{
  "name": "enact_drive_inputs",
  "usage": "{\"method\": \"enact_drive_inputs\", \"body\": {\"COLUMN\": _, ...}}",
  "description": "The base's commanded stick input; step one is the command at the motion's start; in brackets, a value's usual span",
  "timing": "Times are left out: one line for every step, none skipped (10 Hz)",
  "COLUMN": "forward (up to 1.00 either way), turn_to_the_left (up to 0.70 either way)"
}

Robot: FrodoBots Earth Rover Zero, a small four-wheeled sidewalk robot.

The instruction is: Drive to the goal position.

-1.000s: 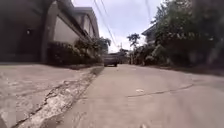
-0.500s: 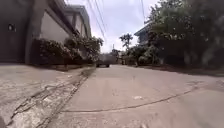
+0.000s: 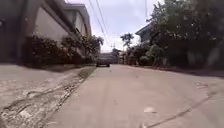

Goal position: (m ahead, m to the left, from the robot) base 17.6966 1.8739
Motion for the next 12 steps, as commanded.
{"method": "enact_drive_inputs", "body": {"forward": 1.0, "turn_to_the_left": 0.0}}
{"method": "enact_drive_inputs", "body": {"forward": 1.0, "turn_to_the_left": 0.0}}
{"method": "enact_drive_inputs", "body": {"forward": 1.0, "turn_to_the_left": 0.0}}
{"method": "enact_drive_inputs", "body": {"forward": 1.0, "turn_to_the_left": -0.07}}
{"method": "enact_drive_inputs", "body": {"forward": 1.0, "turn_to_the_left": -0.25}}
{"method": "enact_drive_inputs", "body": {"forward": 1.0, "turn_to_the_left": -0.36}}
{"method": "enact_drive_inputs", "body": {"forward": 1.0, "turn_to_the_left": -0.31}}
{"method": "enact_drive_inputs", "body": {"forward": 1.0, "turn_to_the_left": -0.23}}
{"method": "enact_drive_inputs", "body": {"forward": 1.0, "turn_to_the_left": -0.08}}
{"method": "enact_drive_inputs", "body": {"forward": 1.0, "turn_to_the_left": 0.0}}
{"method": "enact_drive_inputs", "body": {"forward": 1.0, "turn_to_the_left": 0.0}}
{"method": "enact_drive_inputs", "body": {"forward": 1.0, "turn_to_the_left": 0.0}}
